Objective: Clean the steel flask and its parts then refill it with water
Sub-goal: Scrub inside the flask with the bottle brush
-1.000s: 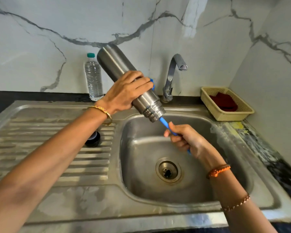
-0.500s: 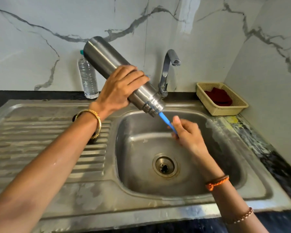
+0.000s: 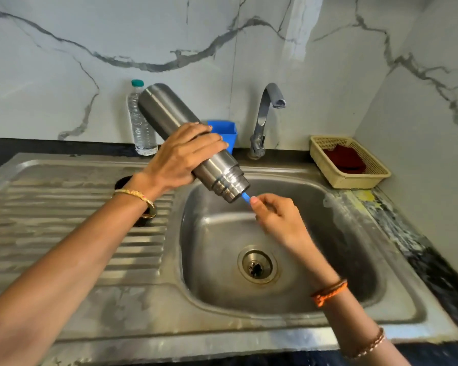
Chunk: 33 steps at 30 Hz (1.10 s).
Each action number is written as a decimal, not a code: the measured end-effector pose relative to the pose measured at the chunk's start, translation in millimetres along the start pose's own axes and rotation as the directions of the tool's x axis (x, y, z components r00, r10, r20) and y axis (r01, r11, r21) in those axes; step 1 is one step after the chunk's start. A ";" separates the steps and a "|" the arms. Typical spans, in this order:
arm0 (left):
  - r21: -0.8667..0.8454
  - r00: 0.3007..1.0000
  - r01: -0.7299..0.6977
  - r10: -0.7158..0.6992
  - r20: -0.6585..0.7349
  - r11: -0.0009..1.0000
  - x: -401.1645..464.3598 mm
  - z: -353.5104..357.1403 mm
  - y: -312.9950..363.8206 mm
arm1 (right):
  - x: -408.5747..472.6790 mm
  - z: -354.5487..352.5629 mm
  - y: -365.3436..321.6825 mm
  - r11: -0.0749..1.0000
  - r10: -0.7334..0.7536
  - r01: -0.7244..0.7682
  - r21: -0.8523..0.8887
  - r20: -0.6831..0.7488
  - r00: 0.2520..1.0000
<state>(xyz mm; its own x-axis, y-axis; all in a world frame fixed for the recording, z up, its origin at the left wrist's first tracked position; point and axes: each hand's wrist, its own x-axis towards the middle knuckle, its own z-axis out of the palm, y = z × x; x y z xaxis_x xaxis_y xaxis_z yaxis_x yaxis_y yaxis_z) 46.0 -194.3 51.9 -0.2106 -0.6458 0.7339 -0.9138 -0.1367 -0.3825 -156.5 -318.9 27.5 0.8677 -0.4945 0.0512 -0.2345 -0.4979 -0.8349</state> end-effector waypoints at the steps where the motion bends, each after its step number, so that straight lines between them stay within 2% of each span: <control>1: 0.008 1.000 -0.002 0.002 -0.007 1.000 -1.2 1.6 3.0 | -1.8 4.6 0.8 0.984 -0.109 0.094 -0.152 -0.096 0.989; 2: 0.012 1.000 -0.004 0.004 -0.009 1.000 -2.9 2.9 4.7 | -5.0 8.7 3.2 0.968 -0.174 0.143 -0.204 -0.143 0.974; 5: 0.083 0.999 -0.024 0.028 -0.047 0.996 2.9 0.2 1.5 | -8.9 19.7 13.3 0.966 -0.251 0.260 0.013 -0.221 0.943; 7: 0.135 0.992 0.050 -0.034 -0.119 0.990 12.6 -4.0 1.0 | -7.8 23.1 10.0 0.953 -0.249 0.287 0.096 -0.288 0.925; 8: 0.117 0.977 0.156 -0.136 -0.165 0.981 15.4 -4.7 3.0 | -7.5 23.3 10.1 0.945 -0.261 0.308 0.108 -0.315 0.913; 9: 0.029 0.935 0.298 -0.286 -0.211 0.954 17.9 -5.9 7.7 | -7.5 22.2 9.7 0.938 -0.274 0.327 0.118 -0.326 0.905; 10: -0.157 0.847 0.450 -0.475 -0.237 0.879 21.6 -8.4 15.9 | -8.0 20.7 8.8 0.932 -0.283 0.339 0.127 -0.329 0.901; 11: -0.423 0.705 0.566 -0.681 -0.196 0.708 25.4 -12.0 25.4 | -8.8 19.7 7.4 0.929 -0.280 0.341 0.140 -0.333 0.900; 12: -0.705 0.506 0.590 -0.860 -0.058 0.395 29.5 -16.1 34.7 | -9.2 19.6 5.5 0.926 -0.270 0.340 0.163 -0.341 0.900; 13: -0.875 0.310 0.484 -0.936 0.167 0.004 35.3 -22.3 43.7 | -9.0 19.9 3.5 0.926 -0.254 0.331 0.184 -0.345 0.904; 14: -0.893 0.187 0.311 -0.900 0.393 -0.325 36.0 -25.4 48.6 | -8.6 20.6 2.3 0.927 -0.243 0.324 0.190 -0.354 0.903; 15: -0.835 0.144 0.176 -0.826 0.546 -0.521 33.0 -26.6 50.6 | -8.7 21.9 2.5 0.931 -0.240 0.319 0.178 -0.363 0.901; 16: -0.773 0.151 0.078 -0.758 0.634 -0.630 31.1 -27.3 52.3 | -9.6 23.3 4.1 0.938 -0.240 0.312 0.148 -0.368 0.898; 17: -0.726 0.173 0.006 -0.714 0.678 -0.688 30.2 -27.8 52.7 | -11.0 25.5 7.4 0.944 -0.249 0.311 0.113 -0.374 0.893; 18: -0.684 0.190 -0.062 -0.682 0.707 -0.727 31.5 -29.3 52.9 | -12.6 28.8 11.1 0.950 -0.273 0.309 0.037 -0.372 0.887; 19: -0.676 0.173 -0.051 -0.673 0.719 -0.735 35.7 -29.2 53.3 | -13.3 30.8 15.1 0.958 -0.286 0.278 -0.074 -0.368 0.885; 20: -0.675 0.134 0.016 -0.668 0.732 -0.737 41.5 -28.1 54.2 | -15.4 32.6 15.0 0.960 -0.271 0.227 -0.163 -0.349 0.897; 21: -0.669 0.063 0.107 -0.667 0.743 -0.736 46.5 -24.3 54.1 | -16.8 35.5 14.3 0.960 -0.251 0.185 -0.211 -0.350 0.903; 22: -0.646 -0.012 0.171 -0.657 0.754 -0.744 50.1 -20.1 53.8 | -14.9 36.3 14.5 0.979 -0.188 0.150 -0.142 -0.319 0.929; 23: -0.620 -0.057 0.211 -0.642 0.764 -0.756 52.3 -17.7 55.2 | -11.5 33.6 13.9 0.994 -0.055 0.076 0.079 -0.235 0.970; 24: -0.594 -0.073 0.211 -0.619 0.782 -0.776 53.1 -16.3 55.7 | -9.5 27.5 5.7 0.903 0.115 -0.095 0.418 -0.024 0.993; 25: -0.590 -0.071 0.189 -0.610 0.789 -0.785 53.5 -15.8 55.9 | -8.2 19.8 -3.1 0.741 0.224 -0.306 0.598 0.209 0.952; 26: -0.596 -0.074 0.168 -0.613 0.787 -0.785 52.7 -14.0 54.7 | -6.3 14.2 -4.2 0.682 0.225 -0.368 0.632 0.297 0.928; 27: -0.606 -0.086 0.162 -0.623 0.777 -0.779 51.8 -11.9 52.7 | -3.5 11.1 -1.1 0.745 0.191 -0.313 0.589 0.260 0.946; 28: -0.617 -0.105 0.167 -0.636 0.764 -0.769 51.4 -11.1 50.4 | -1.8 10.0 4.2 0.885 0.100 -0.155 0.438 0.145 0.984; 29: -0.629 -0.127 0.160 -0.648 0.751 -0.761 51.7 -9.5 46.8 | -2.1 11.0 8.0 0.992 -0.049 0.051 0.116 -0.013 0.999; 30: -0.636 -0.147 0.137 -0.651 0.745 -0.759 51.6 -8.0 42.7 | -2.7 14.0 13.8 0.935 -0.235 0.173 -0.311 -0.177 0.956; 31: -0.635 -0.165 0.116 -0.645 0.746 -0.764 51.7 -7.2 39.0 | -3.7 16.5 17.6 0.819 -0.337 0.164 -0.549 -0.230 0.913; 33: -0.623 -0.174 0.095 -0.629 0.758 -0.777 51.9 -8.3 34.1 | -10.3 25.7 11.7 0.765 -0.339 0.121 -0.633 -0.236 0.911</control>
<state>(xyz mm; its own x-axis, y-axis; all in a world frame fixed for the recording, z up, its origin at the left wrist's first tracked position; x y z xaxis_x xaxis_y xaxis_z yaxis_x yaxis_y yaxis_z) 1.1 -226.2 81.6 0.8744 -0.3708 -0.3129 0.4736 0.5123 0.7164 -157.0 -301.3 3.1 0.7662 -0.4493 0.4594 -0.3518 -0.8915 -0.2852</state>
